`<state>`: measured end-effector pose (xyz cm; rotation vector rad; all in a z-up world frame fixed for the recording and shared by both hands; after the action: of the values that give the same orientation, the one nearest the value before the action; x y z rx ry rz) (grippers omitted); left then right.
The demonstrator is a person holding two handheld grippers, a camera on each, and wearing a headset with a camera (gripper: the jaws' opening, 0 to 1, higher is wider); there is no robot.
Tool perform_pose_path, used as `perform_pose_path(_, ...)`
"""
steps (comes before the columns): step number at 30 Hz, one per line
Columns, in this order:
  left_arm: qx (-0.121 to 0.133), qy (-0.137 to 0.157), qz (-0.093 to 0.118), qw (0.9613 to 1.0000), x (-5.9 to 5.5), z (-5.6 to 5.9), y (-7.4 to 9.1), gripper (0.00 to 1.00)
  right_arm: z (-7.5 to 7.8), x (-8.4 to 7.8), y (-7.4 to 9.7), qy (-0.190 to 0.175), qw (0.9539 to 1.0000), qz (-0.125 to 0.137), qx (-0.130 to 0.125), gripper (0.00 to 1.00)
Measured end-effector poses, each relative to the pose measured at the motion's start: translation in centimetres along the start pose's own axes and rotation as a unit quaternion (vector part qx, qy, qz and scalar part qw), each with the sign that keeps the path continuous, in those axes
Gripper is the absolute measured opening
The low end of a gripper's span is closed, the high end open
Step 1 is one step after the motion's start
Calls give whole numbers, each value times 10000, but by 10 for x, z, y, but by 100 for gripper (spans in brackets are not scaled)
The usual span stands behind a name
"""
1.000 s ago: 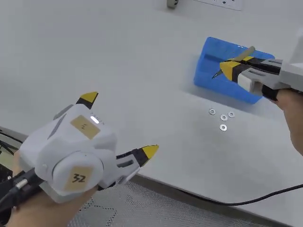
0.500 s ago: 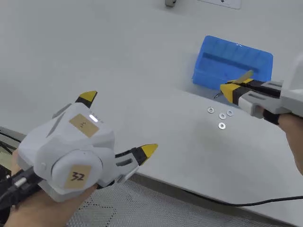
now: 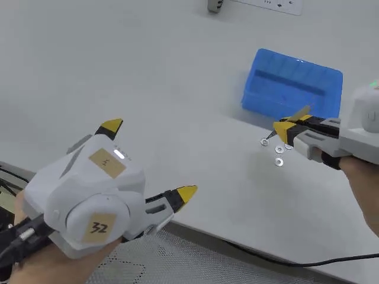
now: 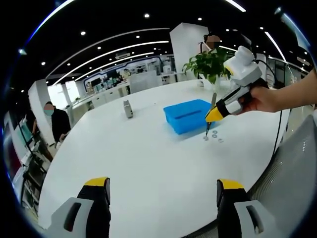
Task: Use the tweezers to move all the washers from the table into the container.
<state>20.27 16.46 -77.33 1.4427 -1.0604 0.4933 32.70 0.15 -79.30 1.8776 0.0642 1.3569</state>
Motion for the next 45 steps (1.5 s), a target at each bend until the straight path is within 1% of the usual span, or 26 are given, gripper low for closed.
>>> perform_pose_path(3, -4, -17, -17, 10000, -1, 0, 0, 90, 3, -4, 0, -22, 10000, -19, -24, 4)
perform_pose_path(8, -11, -17, -24, 10000, -1, 0, 0, 90, 3, -8, -3, -11, 10000, -80, -37, 4)
perform_pose_path(9, -12, -20, -33, 10000, -1, 0, -1, 90, 2, -7, -3, -9, 10000, -29, -46, 4)
perform_pose_path(13, -12, -23, -42, 10000, -2, 0, -1, 90, 2, -7, -2, -44, 10000, -17, -54, 4)
perform_pose_path(16, -8, -19, -42, 10000, -2, 0, -1, 90, 1, -7, -2, 31, 10000, -14, -86, 3)
perform_pose_path(18, -4, -28, -39, 10000, -2, 0, -1, 90, 2, -7, -2, 95, 9998, -25, -159, 3)
perform_pose_path(20, -4, -19, -39, 10000, -2, 0, -1, 90, 2, -7, -2, 44, 9998, -55, -201, 3)
perform_pose_path(22, -3, -18, -32, 10000, -1, 0, -1, 90, 2, -6, -2, -20, 9998, -74, -191, 2)
perform_pose_path(27, -3, -18, -27, 10000, -1, 0, -1, 90, 2, -5, -2, -51, 9997, -125, -182, 2)
perform_pose_path(31, -7, -20, -34, 10000, -1, 0, -1, 90, 2, 1, 1, -133, 9998, -66, -151, 2)
perform_pose_path(35, -9, -16, -22, 10000, -1, 0, -1, 90, 3, 10, 7, -242, 9996, 60, -138, 2)
perform_pose_path(45, -15, -21, -18, 10000, -1, 0, 0, 89, 2, 32, 20, -289, 9991, 283, -128, 2)
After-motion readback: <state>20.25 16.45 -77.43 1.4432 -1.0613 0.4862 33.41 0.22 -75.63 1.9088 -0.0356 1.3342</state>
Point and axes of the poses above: the centre of the closed fingertips' face, and the gripper's own axes: y roughly backward along the fingers, z roughly to its right, x roughly out of its top, the point moved 2 cm from there along y, roughly backward along the fingers, and after that the axes turned 2 degrees about x, right-handed, at the moved point
